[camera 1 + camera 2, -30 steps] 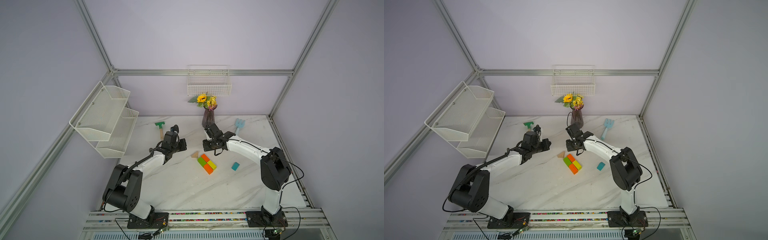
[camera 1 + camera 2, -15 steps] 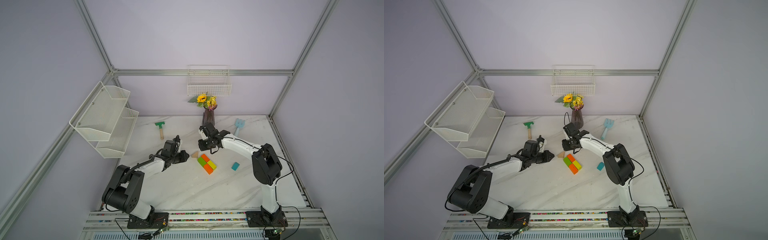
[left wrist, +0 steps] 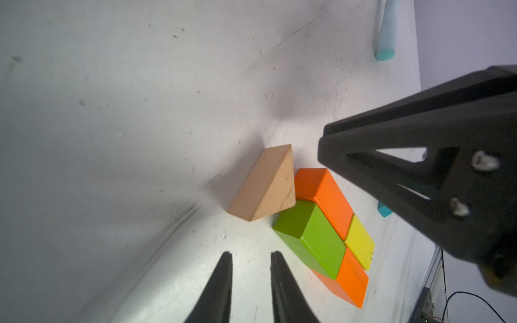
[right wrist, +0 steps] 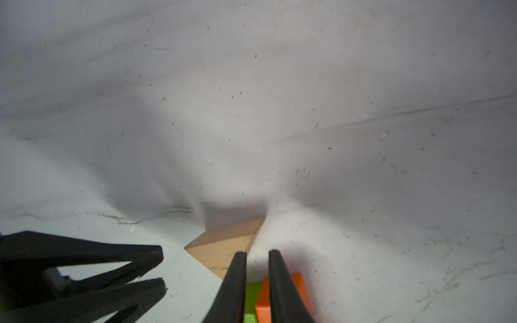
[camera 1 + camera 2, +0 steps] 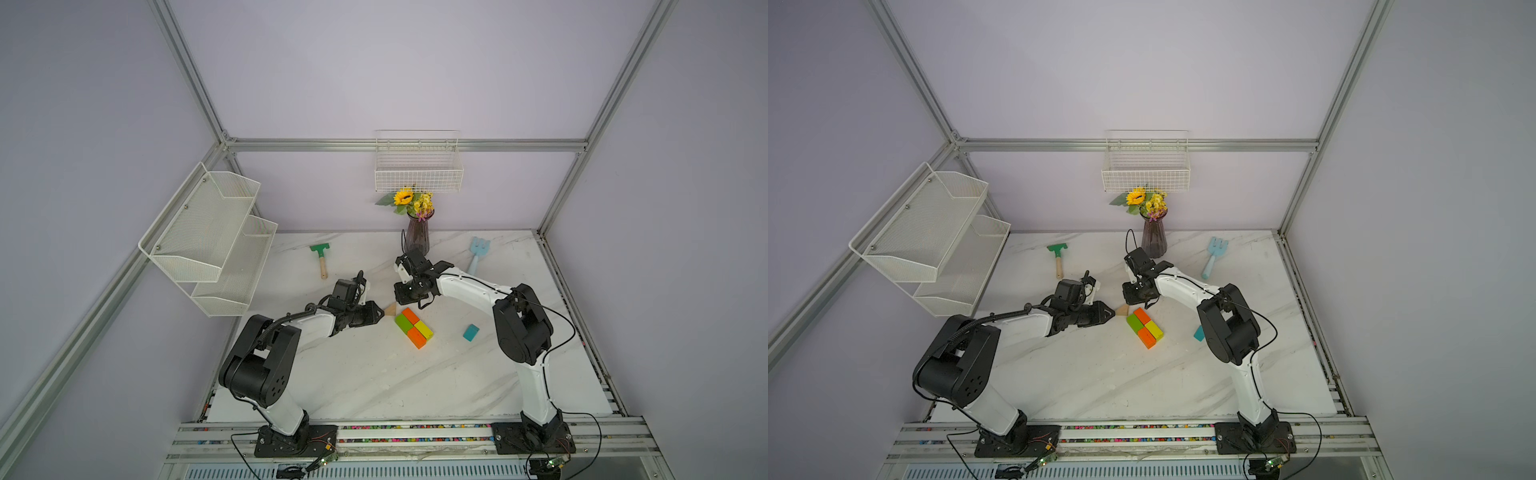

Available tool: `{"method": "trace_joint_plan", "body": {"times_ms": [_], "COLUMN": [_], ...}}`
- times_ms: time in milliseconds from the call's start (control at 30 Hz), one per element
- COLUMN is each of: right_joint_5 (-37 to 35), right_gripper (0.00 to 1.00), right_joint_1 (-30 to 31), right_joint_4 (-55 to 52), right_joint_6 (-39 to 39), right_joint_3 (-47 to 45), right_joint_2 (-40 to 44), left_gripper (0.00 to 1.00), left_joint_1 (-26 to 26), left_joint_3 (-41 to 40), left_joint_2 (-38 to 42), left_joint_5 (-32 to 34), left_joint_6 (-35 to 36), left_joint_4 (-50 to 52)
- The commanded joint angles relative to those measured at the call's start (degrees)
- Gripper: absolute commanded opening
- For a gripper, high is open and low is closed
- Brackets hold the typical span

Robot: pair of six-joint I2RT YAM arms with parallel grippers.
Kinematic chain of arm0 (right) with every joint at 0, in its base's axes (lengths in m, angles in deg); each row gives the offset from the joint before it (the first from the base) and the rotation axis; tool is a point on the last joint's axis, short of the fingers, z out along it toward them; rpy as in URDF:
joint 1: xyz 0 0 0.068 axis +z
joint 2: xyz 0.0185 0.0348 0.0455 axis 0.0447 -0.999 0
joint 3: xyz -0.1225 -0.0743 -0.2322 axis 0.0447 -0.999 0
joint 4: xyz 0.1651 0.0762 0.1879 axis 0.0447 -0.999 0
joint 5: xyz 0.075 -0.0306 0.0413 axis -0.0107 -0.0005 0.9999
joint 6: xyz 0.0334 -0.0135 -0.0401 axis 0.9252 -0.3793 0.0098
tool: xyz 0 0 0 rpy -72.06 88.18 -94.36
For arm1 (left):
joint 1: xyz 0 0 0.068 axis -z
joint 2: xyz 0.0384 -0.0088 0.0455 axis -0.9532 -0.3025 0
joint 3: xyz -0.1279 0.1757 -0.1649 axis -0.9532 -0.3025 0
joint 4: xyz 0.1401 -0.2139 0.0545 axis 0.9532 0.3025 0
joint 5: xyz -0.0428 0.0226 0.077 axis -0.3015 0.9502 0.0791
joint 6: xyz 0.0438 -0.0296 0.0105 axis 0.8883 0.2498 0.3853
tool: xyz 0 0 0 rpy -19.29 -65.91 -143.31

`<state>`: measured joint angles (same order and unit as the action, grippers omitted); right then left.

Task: Assemble a piece of candy with building blocks
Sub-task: Assemble the building block at the center of the board.

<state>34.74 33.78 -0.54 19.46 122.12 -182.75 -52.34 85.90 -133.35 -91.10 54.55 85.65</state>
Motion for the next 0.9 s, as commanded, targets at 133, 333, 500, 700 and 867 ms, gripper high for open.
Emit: {"method": "trace_joint_plan", "body": {"times_ms": [133,333,500,700,867], "right_joint_5": [2.1,1.8,1.4,0.8,0.1], "right_gripper": [0.20,0.20,0.20,0.20,0.20], "right_joint_1": [-0.1,0.4,0.4,0.4,0.4], "right_joint_4": [-2.0,-2.6,-2.6,-2.3,-2.3], "right_joint_6": [-0.9,-0.9,-0.9,-0.9,-0.8], "right_joint_3": [4.4,5.1,4.4,3.0,2.1], "right_joint_2": [-2.3,-2.7,-2.4,-1.8,-1.1], "left_gripper": [0.18,0.10,0.03,0.02,0.01], "left_joint_1": [0.3,0.4,0.3,0.3,0.4], "left_joint_3": [3.4,5.3,5.2,6.1,7.1], "left_joint_2": [-2.6,-4.2,-3.6,-4.5,-5.7], "left_joint_5": [0.1,0.9,2.1,2.9,1.5], "left_joint_6": [2.3,3.9,4.6,5.2,4.6], "left_joint_4": [-2.5,-0.3,0.4,1.5,0.8]}}
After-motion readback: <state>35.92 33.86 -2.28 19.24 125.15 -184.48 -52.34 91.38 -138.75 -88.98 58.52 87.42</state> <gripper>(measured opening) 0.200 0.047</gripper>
